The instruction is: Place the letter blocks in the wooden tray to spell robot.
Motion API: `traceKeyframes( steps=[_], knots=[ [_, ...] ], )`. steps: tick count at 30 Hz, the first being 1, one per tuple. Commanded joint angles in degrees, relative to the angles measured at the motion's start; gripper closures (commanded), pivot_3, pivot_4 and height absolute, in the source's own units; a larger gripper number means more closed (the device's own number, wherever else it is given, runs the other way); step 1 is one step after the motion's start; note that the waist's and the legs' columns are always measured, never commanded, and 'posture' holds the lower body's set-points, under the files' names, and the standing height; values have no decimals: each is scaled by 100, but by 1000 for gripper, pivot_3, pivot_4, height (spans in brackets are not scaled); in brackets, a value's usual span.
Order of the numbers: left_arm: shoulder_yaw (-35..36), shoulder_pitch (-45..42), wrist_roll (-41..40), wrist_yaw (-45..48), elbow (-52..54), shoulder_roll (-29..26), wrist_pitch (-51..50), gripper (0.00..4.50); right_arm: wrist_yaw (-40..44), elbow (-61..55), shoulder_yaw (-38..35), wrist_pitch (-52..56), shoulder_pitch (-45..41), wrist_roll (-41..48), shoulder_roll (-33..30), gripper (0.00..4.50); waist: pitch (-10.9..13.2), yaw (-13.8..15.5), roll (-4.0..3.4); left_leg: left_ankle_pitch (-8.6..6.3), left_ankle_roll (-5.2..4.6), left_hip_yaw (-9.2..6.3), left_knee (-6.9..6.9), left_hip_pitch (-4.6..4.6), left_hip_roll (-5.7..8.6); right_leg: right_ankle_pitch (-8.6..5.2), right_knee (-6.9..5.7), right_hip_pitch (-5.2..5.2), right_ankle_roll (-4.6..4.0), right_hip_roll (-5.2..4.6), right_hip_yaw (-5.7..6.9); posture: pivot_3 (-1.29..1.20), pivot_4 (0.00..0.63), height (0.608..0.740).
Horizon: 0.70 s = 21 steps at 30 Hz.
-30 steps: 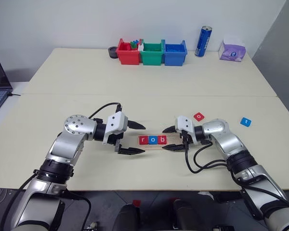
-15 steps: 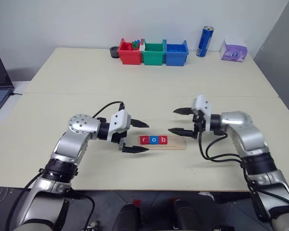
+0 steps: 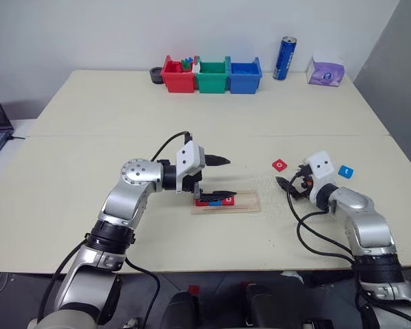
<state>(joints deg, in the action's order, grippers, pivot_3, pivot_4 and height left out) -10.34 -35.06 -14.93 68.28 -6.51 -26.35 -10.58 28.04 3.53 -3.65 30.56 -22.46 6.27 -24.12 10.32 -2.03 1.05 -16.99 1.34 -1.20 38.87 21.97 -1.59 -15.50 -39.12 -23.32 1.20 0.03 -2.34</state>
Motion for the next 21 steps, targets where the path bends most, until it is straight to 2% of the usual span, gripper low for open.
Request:
traceKeyframes(
  steps=[1, 8, 18, 21],
  knots=[
    [-38, -132, 80, -24, 43, -24, 108, 0, -137, 415, -89, -288, -454, 26, 64, 14, 0, 8, 0, 0, 0, 0, 0, 1, 0, 0, 0, 0, 0, 0, 0, 0, 150, 740],
    [-8, -117, 143, -177, 149, -33, 74, 0, -33, 1344, 12, -664, -862, 48, 211, 14, 0, 25, 0, 0, 0, 0, 0, 6, 1, 0, 7, 0, 0, -6, 0, 0, 150, 740],
    [22, -147, 65, -370, 278, 4, -40, 0, 68, 2002, 149, -967, -1137, -45, 227, 14, 0, 24, 0, 0, 0, -2, 1, 5, 1, 0, 5, 0, 0, -8, -1, 0, 150, 740],
    [20, -166, 48, -388, 309, -8, -79, 0, 61, 1958, 128, -935, -1094, -30, 212, 565, 0, 24, 0, 0, 0, -2, 1, 5, 0, 0, 4, 0, 0, -8, -1, 0, 150, 740]
  ],
)
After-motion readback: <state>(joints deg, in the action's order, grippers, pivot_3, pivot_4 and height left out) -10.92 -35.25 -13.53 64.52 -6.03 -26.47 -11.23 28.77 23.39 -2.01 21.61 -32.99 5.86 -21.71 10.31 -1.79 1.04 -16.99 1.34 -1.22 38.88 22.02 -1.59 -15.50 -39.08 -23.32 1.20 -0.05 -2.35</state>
